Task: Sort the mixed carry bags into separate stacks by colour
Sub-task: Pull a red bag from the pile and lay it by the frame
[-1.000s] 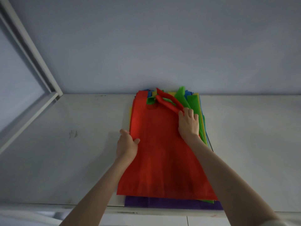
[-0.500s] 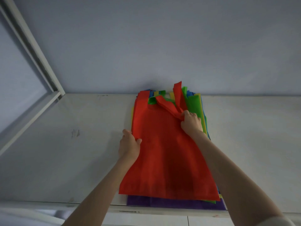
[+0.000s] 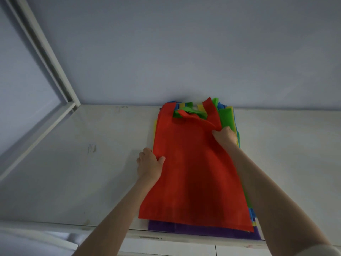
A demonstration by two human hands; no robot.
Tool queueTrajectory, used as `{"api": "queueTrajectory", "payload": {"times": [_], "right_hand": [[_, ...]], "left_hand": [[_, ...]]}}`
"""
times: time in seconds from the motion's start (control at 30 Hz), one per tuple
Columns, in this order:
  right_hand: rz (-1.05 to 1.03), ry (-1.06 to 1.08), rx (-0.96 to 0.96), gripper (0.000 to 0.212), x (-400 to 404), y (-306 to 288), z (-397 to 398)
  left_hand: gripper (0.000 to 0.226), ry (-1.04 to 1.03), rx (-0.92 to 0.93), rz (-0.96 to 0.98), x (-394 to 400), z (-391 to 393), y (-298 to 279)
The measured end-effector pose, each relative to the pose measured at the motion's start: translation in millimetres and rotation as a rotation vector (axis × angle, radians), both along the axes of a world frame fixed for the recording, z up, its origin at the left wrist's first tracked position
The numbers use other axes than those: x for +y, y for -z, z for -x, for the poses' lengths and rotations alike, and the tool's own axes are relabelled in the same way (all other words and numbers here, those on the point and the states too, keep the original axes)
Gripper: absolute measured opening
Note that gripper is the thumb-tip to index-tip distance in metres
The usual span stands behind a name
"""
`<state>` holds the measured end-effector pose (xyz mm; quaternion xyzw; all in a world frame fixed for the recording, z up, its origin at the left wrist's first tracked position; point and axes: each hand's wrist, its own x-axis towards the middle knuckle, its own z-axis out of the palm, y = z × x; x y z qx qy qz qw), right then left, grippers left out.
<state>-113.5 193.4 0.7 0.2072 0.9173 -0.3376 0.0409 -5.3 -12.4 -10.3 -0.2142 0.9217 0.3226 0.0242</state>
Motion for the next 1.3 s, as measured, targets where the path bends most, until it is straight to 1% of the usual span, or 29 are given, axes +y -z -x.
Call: {"api": "queueTrajectory", "payload": {"times": [0.07, 0.17, 0.2, 0.27, 0.33, 0.4, 0.5, 0.6, 0.67, 0.73, 0.8, 0.97, 1.13, 1.3], "right_hand": [[0.05, -0.025, 0.01, 0.047, 2, -4, 0], [-0.03, -0.122, 0.046, 0.036, 0, -9, -5], [-0.031, -0.168, 0.062, 0.036, -1, -9, -7], [0.031, -0.261, 0.066, 0.044, -4, -7, -9], [0.07, -0.298, 0.058, 0.049, -8, -7, -9], [0.093, -0.251, 0.066, 0.047, -12, -6, -7], [0.117, -0.111, 0.04, 0.041, -15, -5, -5], [0.133, -0.034, 0.02, 0.047, -17, -2, -6], [0.161, -0.022, 0.007, 0.048, -17, 0, -6], [0.188, -0.016, 0.012, 0.043, -15, 1, -6], [0.16, -0.02, 0.039, 0.037, -12, 1, -6], [0.12, 0.025, 0.05, 0.046, -9, 0, -15], [0.148, -0.03, -0.011, 0.035, -9, -2, -16], [0.119, -0.062, -0.038, 0.038, -9, -2, -18]], "left_hand": [[0.046, 0.002, 0.01, -0.005, -2, 1, 1], [0.04, 0.0, 0.033, 0.008, -5, 2, 1], [0.038, -0.004, 0.039, 0.01, -7, 2, 1], [0.035, -0.017, 0.041, -0.01, -11, 2, 1], [0.035, -0.044, 0.021, -0.04, -16, 1, 0], [0.037, -0.071, -0.007, -0.058, -21, 0, -2], [0.038, -0.056, -0.021, -0.086, -26, -3, -4], [0.044, -0.023, -0.016, -0.091, -28, -4, -5], [0.046, -0.026, -0.028, -0.087, -28, -3, -6], [0.041, -0.036, -0.045, -0.096, -29, -2, -6], [0.035, -0.035, -0.048, -0.125, -29, -2, -7], [0.033, -0.007, -0.026, -0.131, -30, -3, -7], [0.035, -0.009, -0.007, -0.139, -33, 0, -4], [0.035, -0.004, 0.009, -0.129, -36, 2, -2]]}}
